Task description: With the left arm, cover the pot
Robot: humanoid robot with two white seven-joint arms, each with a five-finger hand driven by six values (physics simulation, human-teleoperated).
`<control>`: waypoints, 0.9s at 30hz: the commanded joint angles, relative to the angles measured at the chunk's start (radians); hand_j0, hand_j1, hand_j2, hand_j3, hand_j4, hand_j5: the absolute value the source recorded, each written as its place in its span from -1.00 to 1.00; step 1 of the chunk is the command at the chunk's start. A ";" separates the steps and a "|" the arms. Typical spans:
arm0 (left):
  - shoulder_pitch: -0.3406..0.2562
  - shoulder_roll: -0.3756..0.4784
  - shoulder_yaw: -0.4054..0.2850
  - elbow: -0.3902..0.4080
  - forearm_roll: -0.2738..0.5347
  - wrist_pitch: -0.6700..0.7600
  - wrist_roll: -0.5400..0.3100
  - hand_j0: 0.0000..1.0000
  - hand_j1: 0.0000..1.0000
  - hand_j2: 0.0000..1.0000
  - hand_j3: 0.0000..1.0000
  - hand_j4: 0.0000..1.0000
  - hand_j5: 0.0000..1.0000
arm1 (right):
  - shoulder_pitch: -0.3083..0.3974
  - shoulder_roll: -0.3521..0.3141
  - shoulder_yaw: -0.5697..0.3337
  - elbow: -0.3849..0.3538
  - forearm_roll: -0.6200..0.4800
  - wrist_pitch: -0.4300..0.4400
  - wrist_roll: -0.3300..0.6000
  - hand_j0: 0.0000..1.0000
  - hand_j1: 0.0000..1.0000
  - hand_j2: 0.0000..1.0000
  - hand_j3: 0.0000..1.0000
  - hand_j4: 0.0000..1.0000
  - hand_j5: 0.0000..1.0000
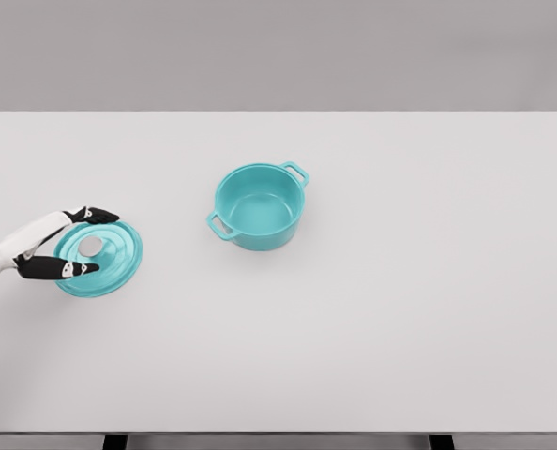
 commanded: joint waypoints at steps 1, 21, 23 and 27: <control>0.002 0.000 -0.008 0.000 0.005 0.001 0.000 0.57 0.57 0.57 0.57 0.57 0.57 | 0.000 0.000 0.000 0.000 0.001 0.000 0.000 1.00 1.00 1.00 1.00 1.00 1.00; -0.003 -0.014 -0.012 0.032 0.005 0.001 0.002 0.54 0.54 0.54 0.54 0.54 0.54 | 0.000 0.000 0.000 0.000 0.001 0.000 0.000 1.00 1.00 1.00 1.00 1.00 1.00; -0.003 -0.014 -0.012 0.035 0.005 0.001 0.002 0.53 0.53 0.53 0.53 0.53 0.53 | 0.000 0.000 0.000 0.000 0.001 0.000 0.000 1.00 1.00 1.00 1.00 1.00 1.00; -0.006 -0.014 -0.011 0.037 0.005 0.001 0.000 0.53 0.53 0.53 0.53 0.53 0.53 | 0.000 0.000 0.000 0.000 0.001 0.000 0.000 1.00 1.00 1.00 1.00 1.00 1.00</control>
